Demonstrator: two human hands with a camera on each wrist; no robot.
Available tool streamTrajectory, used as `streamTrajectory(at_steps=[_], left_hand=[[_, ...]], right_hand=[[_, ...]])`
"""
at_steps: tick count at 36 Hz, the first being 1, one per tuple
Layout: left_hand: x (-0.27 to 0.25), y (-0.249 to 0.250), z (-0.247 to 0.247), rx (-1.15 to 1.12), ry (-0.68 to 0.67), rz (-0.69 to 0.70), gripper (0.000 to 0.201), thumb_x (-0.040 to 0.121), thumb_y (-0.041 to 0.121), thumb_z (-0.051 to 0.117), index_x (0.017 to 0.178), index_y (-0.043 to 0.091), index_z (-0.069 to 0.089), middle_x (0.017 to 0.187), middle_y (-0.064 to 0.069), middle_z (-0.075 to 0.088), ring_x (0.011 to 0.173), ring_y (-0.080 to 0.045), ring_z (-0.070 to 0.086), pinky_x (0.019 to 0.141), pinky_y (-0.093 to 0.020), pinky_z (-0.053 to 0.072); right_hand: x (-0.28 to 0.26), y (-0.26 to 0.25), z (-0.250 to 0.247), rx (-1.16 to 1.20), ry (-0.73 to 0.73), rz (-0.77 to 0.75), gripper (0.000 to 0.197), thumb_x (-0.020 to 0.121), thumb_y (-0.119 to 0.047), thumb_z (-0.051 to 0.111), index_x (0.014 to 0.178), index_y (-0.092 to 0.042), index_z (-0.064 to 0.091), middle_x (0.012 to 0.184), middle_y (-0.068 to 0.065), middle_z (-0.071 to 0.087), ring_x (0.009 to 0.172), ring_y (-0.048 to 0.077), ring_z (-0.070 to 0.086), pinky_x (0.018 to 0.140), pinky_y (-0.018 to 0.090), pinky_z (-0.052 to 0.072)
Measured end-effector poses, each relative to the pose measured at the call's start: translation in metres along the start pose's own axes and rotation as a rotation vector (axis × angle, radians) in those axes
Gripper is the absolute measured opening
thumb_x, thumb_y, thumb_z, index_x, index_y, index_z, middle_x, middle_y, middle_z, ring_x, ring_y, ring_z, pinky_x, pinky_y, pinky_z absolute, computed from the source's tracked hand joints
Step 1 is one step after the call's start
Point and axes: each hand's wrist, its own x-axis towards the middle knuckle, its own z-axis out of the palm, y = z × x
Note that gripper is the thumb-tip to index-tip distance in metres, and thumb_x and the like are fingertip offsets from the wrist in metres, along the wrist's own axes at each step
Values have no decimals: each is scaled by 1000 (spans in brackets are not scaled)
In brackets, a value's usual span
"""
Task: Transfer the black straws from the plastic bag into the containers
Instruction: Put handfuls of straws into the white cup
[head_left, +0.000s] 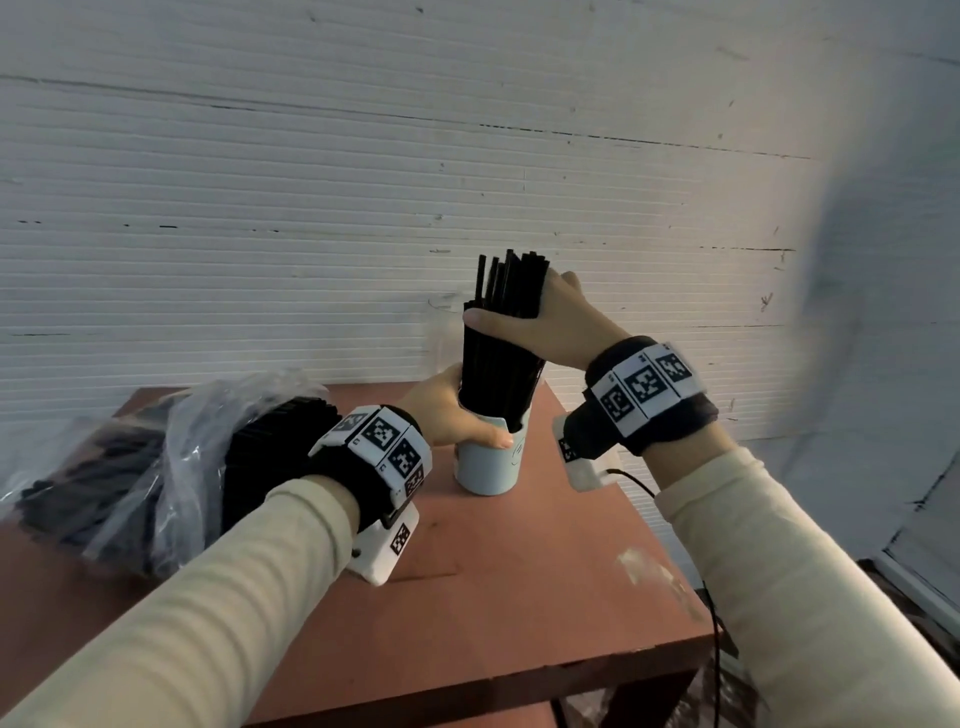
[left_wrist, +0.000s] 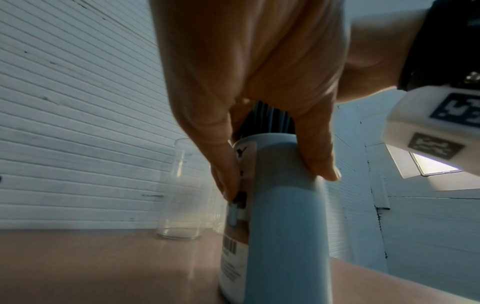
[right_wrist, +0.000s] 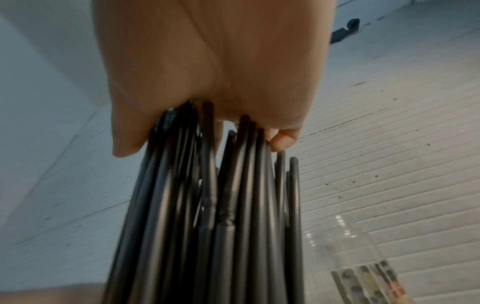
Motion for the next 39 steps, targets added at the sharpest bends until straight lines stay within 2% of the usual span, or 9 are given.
streamTrajectory(at_steps=[3,5,8,11,16,24,29,35,39], left_hand=[[1,0,1,0,2,-4,85,48,38,92,123,31,54,116,13,65,111,-10,60,103,-40,48],[2,-1,1,0,12,-13,94,39,45,90,125,31,55,117,13,66,111,-10,61,102,-40,48],[3,-2,2,8,15,-6,86,50,35,93,127,30,54,119,13,65,112,-11,60,103,-39,47],[4,-2,2,6,30,-3,81,56,28,94,127,28,55,118,11,65,113,-13,60,103,-39,47],[4,-2,1,-1,29,11,75,58,25,93,122,29,55,117,10,65,112,-14,60,103,-40,47],[2,-1,1,-14,32,0,87,51,32,95,129,27,55,120,10,66,113,-13,61,104,-41,47],[1,0,1,-12,35,14,79,56,24,95,126,25,57,117,9,66,112,-13,61,103,-40,48],[0,2,2,-26,39,2,79,55,25,95,125,26,57,117,9,67,112,-13,61,103,-41,48],[-3,5,4,-45,28,15,72,60,19,93,121,25,57,115,7,67,111,-14,62,102,-40,49]], right_hand=[[-6,1,-2,118,67,-20,47,72,-70,64,100,-33,54,113,-2,52,116,21,40,100,41,38],[-12,1,-3,253,213,-97,66,77,-50,74,127,-21,43,126,-1,47,120,15,43,101,31,40],[-16,1,-1,278,400,-281,65,85,-24,71,138,-12,36,136,5,44,124,13,47,103,20,40],[-15,1,5,83,370,-378,43,94,-16,57,136,-9,49,140,5,47,125,13,48,104,12,33],[-18,3,11,-25,185,-343,30,100,-18,45,122,-4,60,124,8,60,110,23,58,92,21,40],[-25,-8,7,6,232,-436,63,98,-18,45,153,-13,17,160,2,17,145,11,21,112,13,18],[-25,-2,14,-246,85,-371,43,103,-25,38,144,-14,43,149,2,43,143,18,31,118,33,20],[-28,-2,12,-118,234,-295,46,102,-29,41,145,-13,42,152,2,39,143,15,29,116,27,20],[-28,-1,11,-114,143,-199,44,104,-33,34,141,-13,47,147,3,46,139,17,36,113,27,26]])
